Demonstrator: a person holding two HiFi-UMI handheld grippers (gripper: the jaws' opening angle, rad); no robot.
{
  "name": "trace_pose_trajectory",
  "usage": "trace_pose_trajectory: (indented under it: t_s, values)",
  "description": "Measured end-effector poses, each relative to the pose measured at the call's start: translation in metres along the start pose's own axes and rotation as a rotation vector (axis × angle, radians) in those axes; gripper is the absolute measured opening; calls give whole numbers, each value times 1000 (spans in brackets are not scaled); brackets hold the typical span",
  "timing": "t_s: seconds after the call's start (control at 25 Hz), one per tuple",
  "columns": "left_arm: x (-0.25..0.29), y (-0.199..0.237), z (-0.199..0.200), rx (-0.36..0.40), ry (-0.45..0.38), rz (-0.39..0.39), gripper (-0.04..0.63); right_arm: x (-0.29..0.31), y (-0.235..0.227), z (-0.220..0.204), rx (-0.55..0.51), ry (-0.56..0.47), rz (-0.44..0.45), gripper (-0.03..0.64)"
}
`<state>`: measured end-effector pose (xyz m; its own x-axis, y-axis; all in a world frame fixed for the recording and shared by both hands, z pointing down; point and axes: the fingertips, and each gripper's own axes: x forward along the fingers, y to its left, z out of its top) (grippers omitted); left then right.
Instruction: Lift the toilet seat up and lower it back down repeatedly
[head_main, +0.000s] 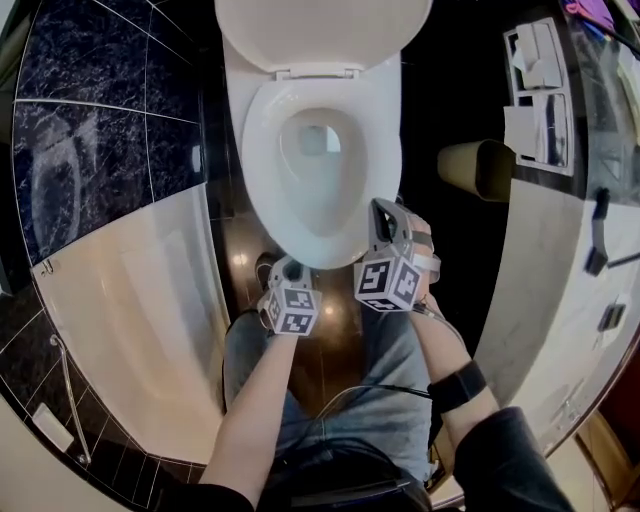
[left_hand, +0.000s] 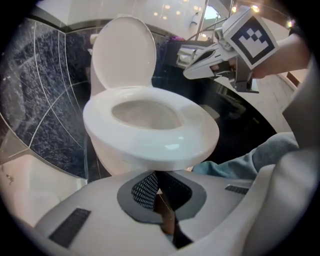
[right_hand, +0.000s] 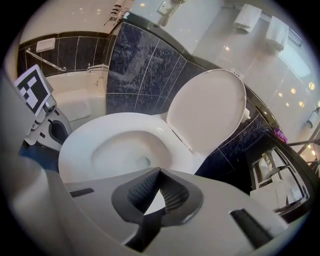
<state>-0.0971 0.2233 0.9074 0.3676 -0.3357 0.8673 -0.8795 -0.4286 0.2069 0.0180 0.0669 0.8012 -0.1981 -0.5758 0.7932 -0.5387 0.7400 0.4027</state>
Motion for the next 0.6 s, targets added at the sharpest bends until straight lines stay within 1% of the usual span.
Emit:
trace_pose_trajectory:
  t_s: [0.08,0.16,0.28,0.4,0.6]
  values:
    - [2,0,-14,-10,46,-5,-5,0,3,-4,14,8,-2,21]
    - [-1,0,-18,-16,55,-10,-3,-1,3,-4,22,11,-7,21]
    - [-1,-2,-1,4,38,-18,-3,0,-3,-2,32,12,-15,21]
    - [-8,5,16,-16,24,-8,-3,-4,-8,8,52,13,-21,21]
    - [-45,21,62,-29,-50,20,-3,-26,-28,39,73,-21,-24,21]
